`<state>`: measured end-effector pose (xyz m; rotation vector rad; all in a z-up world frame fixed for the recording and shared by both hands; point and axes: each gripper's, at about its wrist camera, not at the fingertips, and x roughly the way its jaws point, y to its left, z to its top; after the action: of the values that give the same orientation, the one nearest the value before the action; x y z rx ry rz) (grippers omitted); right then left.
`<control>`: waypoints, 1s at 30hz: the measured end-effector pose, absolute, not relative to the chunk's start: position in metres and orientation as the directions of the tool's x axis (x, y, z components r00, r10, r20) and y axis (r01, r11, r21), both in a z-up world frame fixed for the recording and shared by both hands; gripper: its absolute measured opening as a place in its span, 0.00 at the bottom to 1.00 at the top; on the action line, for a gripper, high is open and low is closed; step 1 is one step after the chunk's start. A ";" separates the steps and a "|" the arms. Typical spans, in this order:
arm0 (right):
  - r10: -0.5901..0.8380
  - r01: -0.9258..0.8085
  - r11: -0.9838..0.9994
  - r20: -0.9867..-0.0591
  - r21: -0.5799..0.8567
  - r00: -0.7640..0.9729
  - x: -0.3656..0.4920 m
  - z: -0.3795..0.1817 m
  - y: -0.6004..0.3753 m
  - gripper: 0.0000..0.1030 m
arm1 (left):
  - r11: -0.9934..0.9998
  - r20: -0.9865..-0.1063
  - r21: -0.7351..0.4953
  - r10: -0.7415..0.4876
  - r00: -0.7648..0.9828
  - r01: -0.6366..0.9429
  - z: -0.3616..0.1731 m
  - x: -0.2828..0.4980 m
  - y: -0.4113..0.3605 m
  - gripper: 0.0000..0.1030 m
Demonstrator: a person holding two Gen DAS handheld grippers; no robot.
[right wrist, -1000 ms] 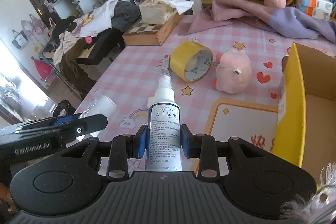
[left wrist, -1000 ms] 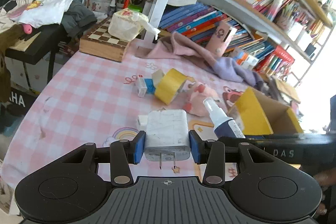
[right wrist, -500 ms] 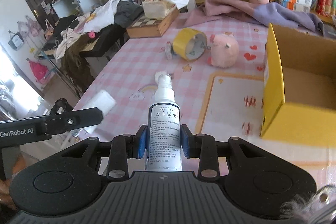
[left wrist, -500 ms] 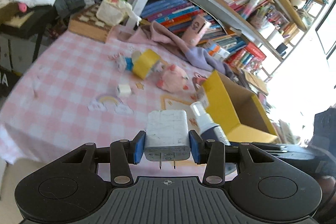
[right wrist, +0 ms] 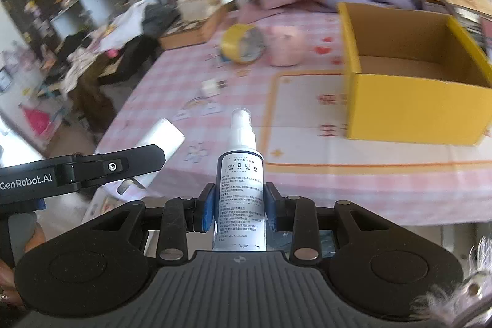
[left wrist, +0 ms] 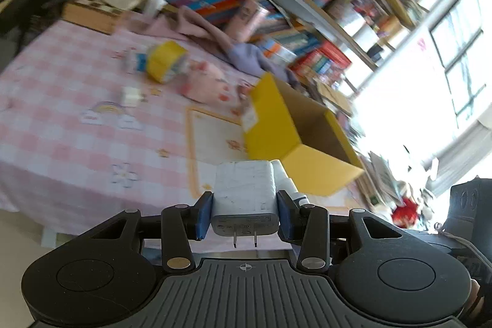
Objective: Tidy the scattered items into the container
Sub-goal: 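Carry the spray bottle and charger over the yellow box with both tools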
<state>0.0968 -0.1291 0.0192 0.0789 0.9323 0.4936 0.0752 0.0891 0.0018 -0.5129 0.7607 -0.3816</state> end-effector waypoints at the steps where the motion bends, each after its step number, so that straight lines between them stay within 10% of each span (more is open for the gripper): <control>1: 0.429 -0.353 0.894 -0.750 0.274 0.503 0.095 0.019 -0.136 0.30 | 0.808 -0.549 -0.565 -0.519 0.656 0.166 0.003 0.078 0.082 0.40; 30: 0.280 -0.172 0.959 -0.638 0.227 0.717 0.175 0.042 -0.280 0.30 | 0.759 -0.463 -0.440 -0.650 0.603 0.480 0.033 0.184 -0.071 0.41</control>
<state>0.1755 -0.2799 0.0420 0.1553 0.7301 0.2515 0.1844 -0.0709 0.0326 -0.2844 0.6470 -0.6644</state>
